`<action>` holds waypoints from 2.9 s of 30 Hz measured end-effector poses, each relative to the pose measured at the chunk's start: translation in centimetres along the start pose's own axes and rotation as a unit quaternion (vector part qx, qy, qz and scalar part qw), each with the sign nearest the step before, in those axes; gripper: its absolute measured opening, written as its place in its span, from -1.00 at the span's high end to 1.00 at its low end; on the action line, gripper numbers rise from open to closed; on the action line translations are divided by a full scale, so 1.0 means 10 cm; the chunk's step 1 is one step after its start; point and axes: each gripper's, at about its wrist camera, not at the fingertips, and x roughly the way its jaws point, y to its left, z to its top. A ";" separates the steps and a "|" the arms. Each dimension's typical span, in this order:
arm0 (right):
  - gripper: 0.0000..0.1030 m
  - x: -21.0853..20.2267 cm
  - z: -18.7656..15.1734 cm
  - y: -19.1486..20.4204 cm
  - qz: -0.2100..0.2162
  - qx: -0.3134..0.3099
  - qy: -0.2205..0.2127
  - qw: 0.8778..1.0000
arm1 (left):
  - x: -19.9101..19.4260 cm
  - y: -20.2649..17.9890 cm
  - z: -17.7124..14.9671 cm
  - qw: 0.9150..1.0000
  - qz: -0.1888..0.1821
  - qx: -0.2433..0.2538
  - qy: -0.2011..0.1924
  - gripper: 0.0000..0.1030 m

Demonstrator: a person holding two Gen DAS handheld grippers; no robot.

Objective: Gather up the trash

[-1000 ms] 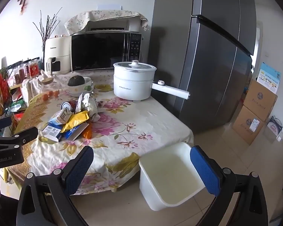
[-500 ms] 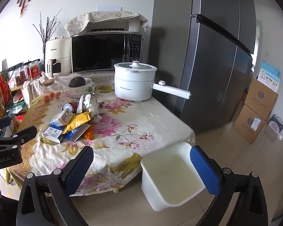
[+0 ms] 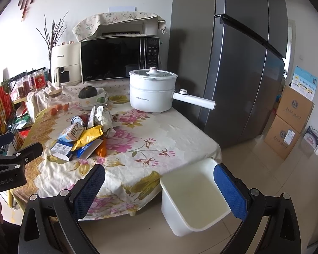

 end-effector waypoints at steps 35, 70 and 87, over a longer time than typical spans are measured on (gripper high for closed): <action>-1.00 0.00 0.00 0.00 0.001 0.003 0.004 1.000 | 0.01 0.02 -0.06 1.000 0.003 0.005 0.006 -0.99; -1.00 0.67 0.66 0.01 0.088 0.013 0.103 0.991 | 0.60 0.48 0.39 0.994 -0.054 -0.009 0.099 -0.99; -1.00 1.90 0.45 0.33 0.146 -0.022 0.254 0.956 | 2.08 1.09 0.10 0.957 -0.029 -0.085 0.276 -0.99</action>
